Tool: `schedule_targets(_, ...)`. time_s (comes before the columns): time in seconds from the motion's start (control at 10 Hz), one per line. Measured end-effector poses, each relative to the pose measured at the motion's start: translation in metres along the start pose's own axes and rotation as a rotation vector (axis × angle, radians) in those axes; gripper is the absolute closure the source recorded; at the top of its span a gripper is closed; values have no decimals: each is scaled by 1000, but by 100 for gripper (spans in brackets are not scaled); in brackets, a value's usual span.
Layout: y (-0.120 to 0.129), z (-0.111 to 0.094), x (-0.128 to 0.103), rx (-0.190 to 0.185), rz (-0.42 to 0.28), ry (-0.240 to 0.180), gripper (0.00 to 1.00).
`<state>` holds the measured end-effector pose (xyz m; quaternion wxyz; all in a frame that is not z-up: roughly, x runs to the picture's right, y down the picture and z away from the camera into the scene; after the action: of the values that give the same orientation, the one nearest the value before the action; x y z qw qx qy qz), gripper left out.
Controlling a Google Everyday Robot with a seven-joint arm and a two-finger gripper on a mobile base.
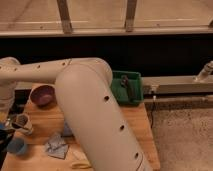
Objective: Place fork in plastic cup
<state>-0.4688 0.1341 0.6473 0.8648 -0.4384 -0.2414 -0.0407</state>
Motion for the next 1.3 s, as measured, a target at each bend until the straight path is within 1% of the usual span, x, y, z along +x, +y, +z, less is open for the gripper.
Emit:
schedule_targets(0.3,-1,0,2,-1,5,0,100)
schedule_targets(0.4,2,4,3,-7,7,3,100)
schedule_targets(0.5,10,8,3,-8,11,3,100)
schedule_targets(0.8,21,10,2,-2,19,-4,100)
schedule_targets(1.0,28,11,-3,2,16,-15,100)
schedule_targets(1.3,41,24,-16,-13,-5,-32,100)
